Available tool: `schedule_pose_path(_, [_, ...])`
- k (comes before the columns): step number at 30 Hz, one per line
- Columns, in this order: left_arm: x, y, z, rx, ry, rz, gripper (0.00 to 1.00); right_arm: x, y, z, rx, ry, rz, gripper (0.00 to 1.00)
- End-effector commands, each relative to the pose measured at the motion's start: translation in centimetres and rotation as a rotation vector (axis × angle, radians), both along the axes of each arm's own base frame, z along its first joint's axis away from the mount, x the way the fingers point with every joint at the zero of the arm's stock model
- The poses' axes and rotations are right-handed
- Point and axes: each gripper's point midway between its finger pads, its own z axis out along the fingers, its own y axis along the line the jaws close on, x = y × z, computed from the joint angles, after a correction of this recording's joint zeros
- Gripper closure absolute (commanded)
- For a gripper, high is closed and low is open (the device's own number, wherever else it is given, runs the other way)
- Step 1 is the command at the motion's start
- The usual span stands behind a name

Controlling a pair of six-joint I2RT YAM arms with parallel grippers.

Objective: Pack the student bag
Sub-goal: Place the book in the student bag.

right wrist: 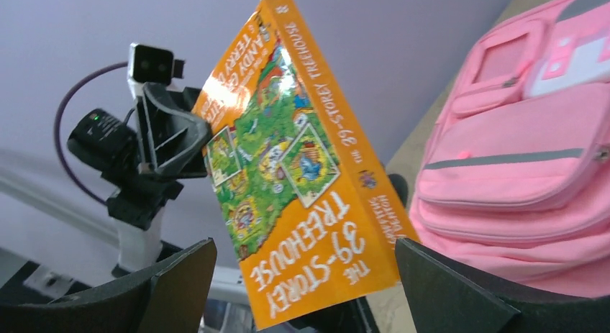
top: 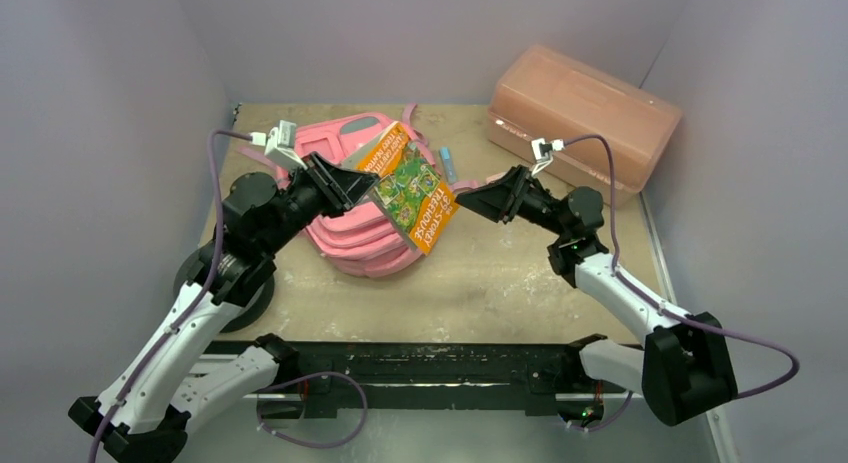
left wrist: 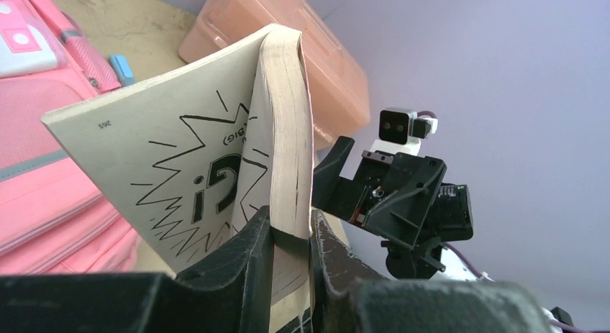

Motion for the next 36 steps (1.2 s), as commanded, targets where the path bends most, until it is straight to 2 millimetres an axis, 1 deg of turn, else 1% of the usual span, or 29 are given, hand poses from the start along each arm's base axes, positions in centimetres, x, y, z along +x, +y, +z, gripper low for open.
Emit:
schedule_pose_path(1, [-1.6,0.3,6.7,-0.192,-0.144,-0.033,1.00,-1.1,1.7,3.3,0.051,-0.138,0.038,0.01])
schedule_pose_path(5, [-2.6,0.7,7.4,-0.218,-0.160,-0.044,1.00,-0.5,1.9,2.7,0.012,-0.145,0.017,0.01])
schedule_pose_path(8, [-3.3,1.3,7.9,-0.238,-0.171,-0.040,1.00,0.1,1.9,2.8,-0.010,-0.147,-0.011,0.01])
schedule_pose_path(12, [-3.9,1.8,8.7,-0.262,-0.192,-0.032,1.00,0.1,2.1,2.7,0.002,-0.137,0.004,0.01])
schedule_pose_path(15, [-3.6,1.9,9.1,-0.296,-0.196,-0.021,1.00,-1.4,2.6,4.0,0.089,-0.159,0.080,0.01])
schedule_pose_path(18, [-3.0,1.3,9.3,-0.345,-0.186,-0.029,1.00,-4.0,3.2,6.1,0.199,-0.214,0.165,0.01])
schedule_pose_path(19, [-2.8,1.1,9.5,-0.371,-0.190,-0.035,1.00,-4.9,3.6,6.6,0.225,-0.219,0.192,0.01])
schedule_pose_path(22, [-2.1,0.8,9.9,-0.434,-0.193,-0.036,1.00,-6.4,4.4,7.8,0.305,-0.222,0.223,0.01])
schedule_pose_path(24, [-1.8,0.6,9.9,-0.462,-0.192,-0.041,1.00,-6.8,4.2,8.4,0.357,-0.214,0.217,0.01])
schedule_pose_path(28, [-1.3,0.8,9.3,-0.480,-0.199,-0.020,1.00,-6.3,3.7,8.7,0.404,-0.176,0.179,0.03])
schedule_pose_path(31, [-0.8,1.0,8.3,-0.504,-0.190,0.001,1.00,-6.0,3.5,8.9,0.445,-0.144,0.180,0.09])
schedule_pose_path(33, [-0.5,0.8,7.6,-0.516,-0.181,0.000,1.00,-6.1,3.2,9.1,0.490,-0.124,0.193,0.18])
schedule_pose_path(35, [-0.3,0.4,6.9,-0.515,-0.164,-0.008,1.00,-6.1,3.1,9.3,0.527,-0.108,0.217,0.21])
schedule_pose_path(36, [-0.2,0.2,6.5,-0.513,-0.153,-0.013,1.00,-6.0,3.2,9.3,0.537,-0.094,0.233,0.26])
